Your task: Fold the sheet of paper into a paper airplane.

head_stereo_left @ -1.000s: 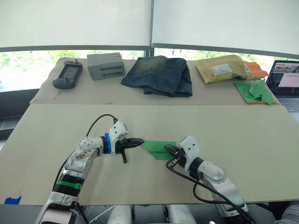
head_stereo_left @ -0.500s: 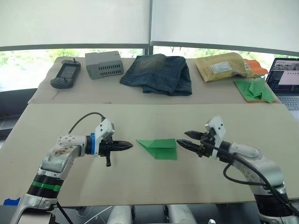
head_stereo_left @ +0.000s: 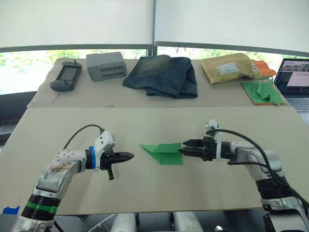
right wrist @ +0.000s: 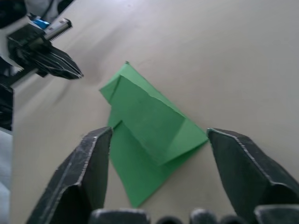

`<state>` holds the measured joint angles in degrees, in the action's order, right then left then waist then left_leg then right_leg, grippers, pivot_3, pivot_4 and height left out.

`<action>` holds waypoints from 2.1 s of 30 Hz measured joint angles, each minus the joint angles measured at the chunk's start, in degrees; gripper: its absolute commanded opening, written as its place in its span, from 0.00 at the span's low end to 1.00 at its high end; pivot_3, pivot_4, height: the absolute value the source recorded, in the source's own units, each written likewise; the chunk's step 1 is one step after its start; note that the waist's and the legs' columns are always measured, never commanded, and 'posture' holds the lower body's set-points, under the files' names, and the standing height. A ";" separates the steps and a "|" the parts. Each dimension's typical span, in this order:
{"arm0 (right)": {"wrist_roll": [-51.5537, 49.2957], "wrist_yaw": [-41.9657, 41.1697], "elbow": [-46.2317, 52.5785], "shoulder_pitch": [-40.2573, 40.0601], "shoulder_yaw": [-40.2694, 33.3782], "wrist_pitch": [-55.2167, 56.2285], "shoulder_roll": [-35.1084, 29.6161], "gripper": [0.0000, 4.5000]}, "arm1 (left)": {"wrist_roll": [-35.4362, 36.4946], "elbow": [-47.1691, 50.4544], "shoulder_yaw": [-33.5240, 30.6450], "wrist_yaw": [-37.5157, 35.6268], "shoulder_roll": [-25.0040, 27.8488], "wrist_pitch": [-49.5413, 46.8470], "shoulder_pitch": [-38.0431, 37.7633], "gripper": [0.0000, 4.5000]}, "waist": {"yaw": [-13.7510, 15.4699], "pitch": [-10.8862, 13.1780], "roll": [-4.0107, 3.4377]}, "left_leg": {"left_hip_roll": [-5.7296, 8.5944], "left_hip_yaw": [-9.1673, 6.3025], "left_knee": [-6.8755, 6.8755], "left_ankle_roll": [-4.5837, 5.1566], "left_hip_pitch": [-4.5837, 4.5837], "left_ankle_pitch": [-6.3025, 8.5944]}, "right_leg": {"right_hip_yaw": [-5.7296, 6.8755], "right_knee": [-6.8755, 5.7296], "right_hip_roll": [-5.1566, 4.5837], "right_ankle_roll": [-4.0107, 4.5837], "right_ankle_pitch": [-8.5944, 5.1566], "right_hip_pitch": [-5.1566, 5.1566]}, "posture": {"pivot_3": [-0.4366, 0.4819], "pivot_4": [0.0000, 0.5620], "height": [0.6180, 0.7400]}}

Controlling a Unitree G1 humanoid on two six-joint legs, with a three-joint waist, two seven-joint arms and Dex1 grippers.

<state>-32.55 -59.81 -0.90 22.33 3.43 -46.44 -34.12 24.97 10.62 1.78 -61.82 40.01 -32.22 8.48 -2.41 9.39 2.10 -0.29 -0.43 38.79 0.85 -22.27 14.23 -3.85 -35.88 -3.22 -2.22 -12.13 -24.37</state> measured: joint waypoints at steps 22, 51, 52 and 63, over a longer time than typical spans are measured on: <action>11.50 -11.33 -0.09 9.27 3.96 27.86 -4.76 0.01 | 9.02 2.39 -7.14 -1.28 2.42 -3.37 0.75 0.00 | 0.01 0.36 -0.14 | -0.05 0.24 0.00 0.00 -0.01 0.00 | 0.01 0.00 0.04 -0.05 0.01 -0.06 | 0.48 0.27 0.91; 77.65 37.59 -27.71 5.03 7.35 120.47 -5.58 0.01 | 10.90 0.23 -6.53 -2.33 2.42 -3.39 4.71 0.00 | -0.29 0.38 -0.11 | 0.25 0.34 0.02 -0.02 0.22 -0.01 | -0.15 -0.20 -0.13 0.40 0.21 0.03 | 0.48 0.27 0.91; 78.40 38.91 -27.71 4.91 7.39 120.64 -6.00 0.01 | 10.90 0.01 -6.51 -2.48 2.42 -3.36 4.71 0.00 | -0.27 0.38 -0.11 | 0.26 0.34 0.03 -0.01 0.23 -0.01 | -0.15 -0.19 -0.13 0.40 0.21 0.06 | 0.48 0.27 0.91; 72.25 44.71 -25.20 2.70 9.53 121.77 -14.19 0.81 | 10.87 -0.43 -5.21 -3.49 2.92 -3.36 6.49 0.00 | -0.18 0.38 -0.10 | 0.31 0.29 0.06 -0.01 0.22 -0.01 | -0.20 -0.18 -0.16 0.34 0.18 0.12 | 0.48 0.27 0.91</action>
<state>39.70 -15.09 -26.10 25.03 12.96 75.33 -48.31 35.84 10.19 -3.43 -65.31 42.94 -35.59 14.97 -2.60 9.77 2.00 0.02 -0.14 38.84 0.85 -22.05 14.22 -4.06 -36.05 -3.38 -1.88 -11.95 -24.25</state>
